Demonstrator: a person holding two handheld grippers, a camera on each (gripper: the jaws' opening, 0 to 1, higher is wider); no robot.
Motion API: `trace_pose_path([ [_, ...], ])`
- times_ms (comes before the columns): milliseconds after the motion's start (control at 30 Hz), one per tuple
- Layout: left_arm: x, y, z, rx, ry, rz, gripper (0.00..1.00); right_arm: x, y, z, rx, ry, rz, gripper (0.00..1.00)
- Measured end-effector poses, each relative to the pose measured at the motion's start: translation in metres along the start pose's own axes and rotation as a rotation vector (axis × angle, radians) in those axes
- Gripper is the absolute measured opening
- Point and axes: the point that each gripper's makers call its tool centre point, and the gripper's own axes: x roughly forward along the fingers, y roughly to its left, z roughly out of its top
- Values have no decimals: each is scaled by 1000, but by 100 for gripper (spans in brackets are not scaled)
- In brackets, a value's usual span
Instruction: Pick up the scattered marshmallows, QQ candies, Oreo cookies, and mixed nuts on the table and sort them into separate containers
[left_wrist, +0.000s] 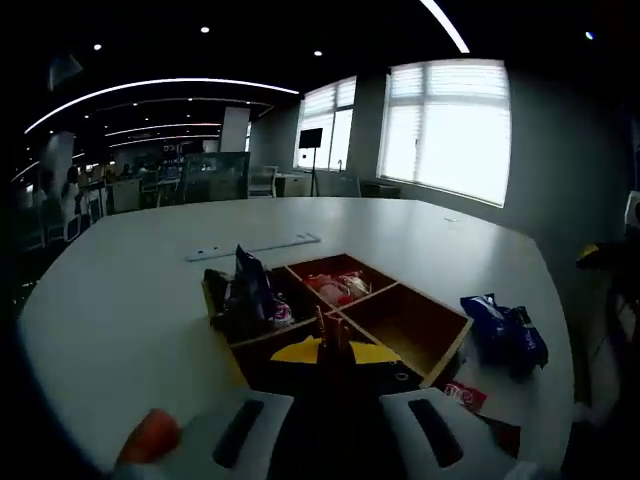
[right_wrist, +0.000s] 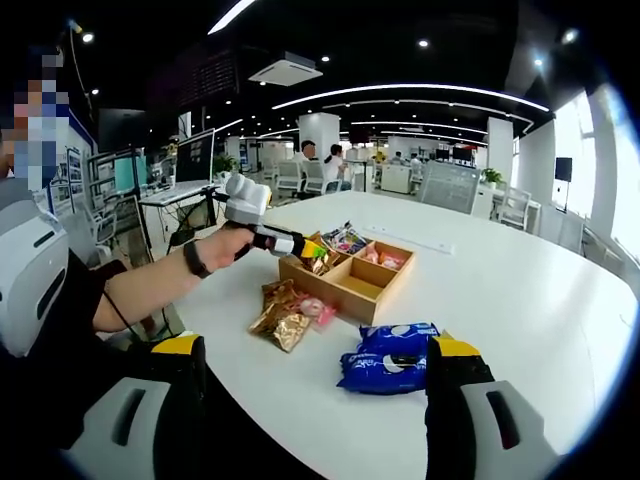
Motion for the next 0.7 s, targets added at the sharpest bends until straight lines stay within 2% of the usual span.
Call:
trace_pose_path([
  [133, 3, -2, -1, 3, 1, -3, 12, 1, 0, -1, 4, 2, 2, 87],
  [333, 7, -2, -9, 67, 32, 30, 13, 2, 0, 0, 2, 6, 1, 87],
  [700, 6, -2, -11, 105, 43, 41, 13, 1, 1, 1, -5, 8, -1, 86],
])
